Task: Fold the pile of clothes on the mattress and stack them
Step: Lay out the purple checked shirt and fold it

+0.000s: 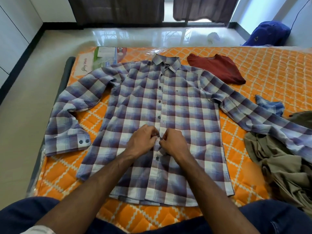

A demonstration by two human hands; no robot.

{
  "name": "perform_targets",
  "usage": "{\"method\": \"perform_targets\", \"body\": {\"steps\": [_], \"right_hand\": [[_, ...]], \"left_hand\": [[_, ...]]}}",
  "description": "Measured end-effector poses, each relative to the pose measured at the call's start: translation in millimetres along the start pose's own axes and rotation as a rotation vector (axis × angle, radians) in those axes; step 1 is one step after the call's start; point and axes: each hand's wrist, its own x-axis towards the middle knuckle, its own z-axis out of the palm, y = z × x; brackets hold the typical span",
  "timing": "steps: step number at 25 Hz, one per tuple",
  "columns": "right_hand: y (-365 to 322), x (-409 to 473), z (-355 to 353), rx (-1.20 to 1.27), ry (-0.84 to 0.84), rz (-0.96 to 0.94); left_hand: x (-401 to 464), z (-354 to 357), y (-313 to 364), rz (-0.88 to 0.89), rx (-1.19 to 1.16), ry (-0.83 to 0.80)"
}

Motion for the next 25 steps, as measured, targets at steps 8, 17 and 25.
{"method": "perform_targets", "body": {"steps": [8, 17, 25], "right_hand": [[22, -2, -5, 0.471, -0.009, 0.138], [8, -6, 6, 0.791, 0.019, 0.226], [3, -8, 24, 0.757, 0.153, 0.191]], "left_hand": [[4, 0, 4, -0.026, -0.058, 0.054], [7, -6, 9, -0.223, -0.406, 0.041], [4, -5, 10, -0.305, -0.519, 0.016]]}}
